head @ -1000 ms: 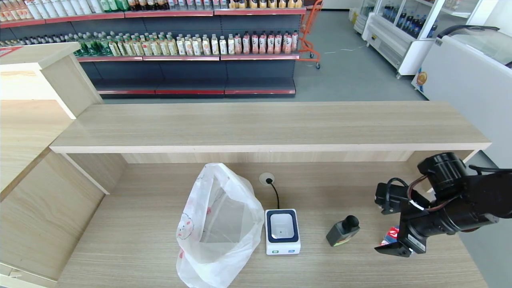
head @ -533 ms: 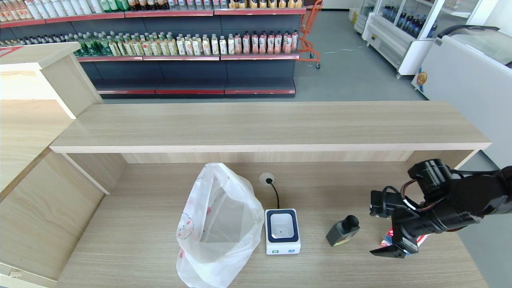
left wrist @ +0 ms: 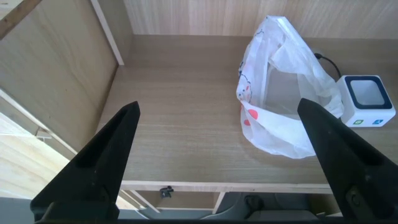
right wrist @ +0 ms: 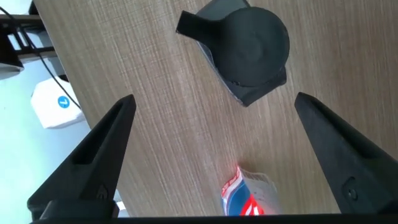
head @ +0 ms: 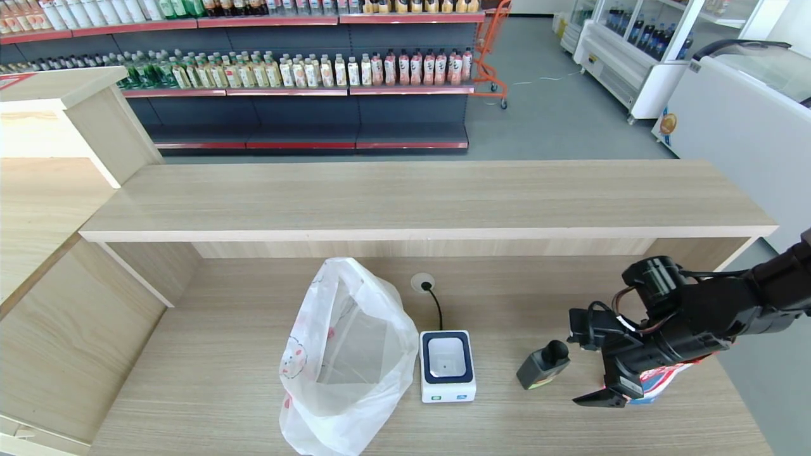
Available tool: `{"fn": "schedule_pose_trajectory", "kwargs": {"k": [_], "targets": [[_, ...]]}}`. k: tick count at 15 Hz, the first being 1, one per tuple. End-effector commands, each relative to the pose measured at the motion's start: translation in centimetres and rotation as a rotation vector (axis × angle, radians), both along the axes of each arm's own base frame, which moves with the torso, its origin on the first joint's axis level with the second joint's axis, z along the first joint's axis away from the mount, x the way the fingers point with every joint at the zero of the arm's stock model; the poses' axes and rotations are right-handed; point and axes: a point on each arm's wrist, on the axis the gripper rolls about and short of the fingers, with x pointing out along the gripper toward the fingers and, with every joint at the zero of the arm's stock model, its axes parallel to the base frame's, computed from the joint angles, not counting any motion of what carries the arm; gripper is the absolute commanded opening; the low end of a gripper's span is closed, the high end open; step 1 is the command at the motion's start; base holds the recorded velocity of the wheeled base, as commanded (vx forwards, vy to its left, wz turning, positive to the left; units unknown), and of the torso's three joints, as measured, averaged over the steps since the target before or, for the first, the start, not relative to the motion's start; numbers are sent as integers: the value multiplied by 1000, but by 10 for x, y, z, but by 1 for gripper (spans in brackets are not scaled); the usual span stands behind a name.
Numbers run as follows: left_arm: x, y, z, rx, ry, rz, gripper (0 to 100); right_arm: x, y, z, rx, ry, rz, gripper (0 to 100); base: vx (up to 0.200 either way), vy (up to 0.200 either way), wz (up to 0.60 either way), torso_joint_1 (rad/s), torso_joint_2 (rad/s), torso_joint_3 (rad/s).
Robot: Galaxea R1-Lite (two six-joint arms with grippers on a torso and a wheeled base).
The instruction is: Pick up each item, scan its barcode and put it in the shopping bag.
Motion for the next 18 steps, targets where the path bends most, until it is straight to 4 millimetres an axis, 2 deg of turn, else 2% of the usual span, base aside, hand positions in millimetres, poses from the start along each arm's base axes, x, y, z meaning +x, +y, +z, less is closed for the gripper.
{"fn": "schedule_pose_trajectory", "kwargs": {"k": [1,12,13,18], "targets": [[0,0,0,0,-1,0,100,5,5,-5,9,8,18,100,0,0,0,0,0,0],[0,0,0,0,-1,0,100,18,24,-23,10,4,77,100,0,0,0,0,0,0],[0,0,0,0,-1,0,100,20,27,-25,9,4,86,0,0,0,0,0,0,0],[0,0,0,0,-1,0,100,25,32,-30,-16,-41,83,0,0,0,0,0,0,0]]}}
